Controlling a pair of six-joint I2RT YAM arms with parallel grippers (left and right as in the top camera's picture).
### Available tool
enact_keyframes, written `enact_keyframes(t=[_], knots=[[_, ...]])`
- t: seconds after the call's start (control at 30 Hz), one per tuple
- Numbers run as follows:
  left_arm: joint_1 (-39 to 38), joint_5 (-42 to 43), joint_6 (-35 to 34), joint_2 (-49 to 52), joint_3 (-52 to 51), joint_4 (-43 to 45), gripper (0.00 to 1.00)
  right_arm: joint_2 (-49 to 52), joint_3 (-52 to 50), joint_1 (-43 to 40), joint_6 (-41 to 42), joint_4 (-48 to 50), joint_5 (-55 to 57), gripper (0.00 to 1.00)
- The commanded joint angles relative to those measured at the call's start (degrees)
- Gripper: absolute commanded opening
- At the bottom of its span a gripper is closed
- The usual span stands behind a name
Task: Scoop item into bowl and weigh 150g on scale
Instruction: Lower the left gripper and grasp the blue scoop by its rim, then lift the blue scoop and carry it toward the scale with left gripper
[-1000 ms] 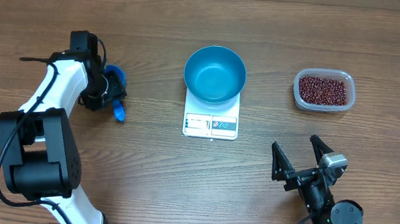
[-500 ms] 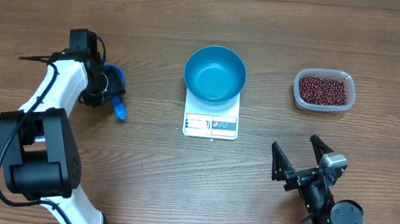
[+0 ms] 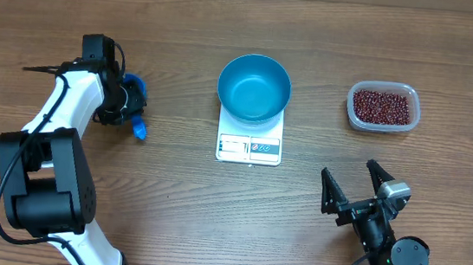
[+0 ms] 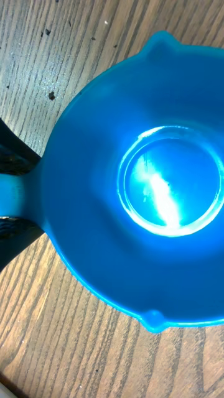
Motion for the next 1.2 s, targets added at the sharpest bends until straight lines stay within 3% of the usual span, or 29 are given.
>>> enact_keyframes(t=[0.0, 0.17, 0.27, 0.47, 0.87, 1.17], knots=[[0.20, -0.04, -0.55, 0.31, -0.42, 0.20, 0.22, -0.57, -0.61, -0.17, 0.20, 0.28, 0.37, 1.00], [0.20, 0.00, -0.57, 0.31, -0.42, 0.26, 0.14, -0.57, -0.61, -0.17, 0.20, 0.28, 0.37, 1.00], [0.20, 0.00, -0.57, 0.31, -0.42, 0.39, 0.04, -0.57, -0.61, -0.17, 0.20, 0.28, 0.39, 1.00], [0.20, 0.76, -0.57, 0.31, -0.42, 0.39, 0.04, -0.57, -0.61, -0.17, 0.20, 0.28, 0.39, 1.00], [-0.55, 12.66, -1.46, -2.97, 6.49, -4.39, 0.04, -0.57, -0.61, -0.17, 0.20, 0.28, 0.37, 1.00], [-9.64, 12.70, -3.63, -11.63, 14.01, -7.23, 0.04, -0.57, -0.61, -0.17, 0.20, 0.28, 0.37, 1.00]])
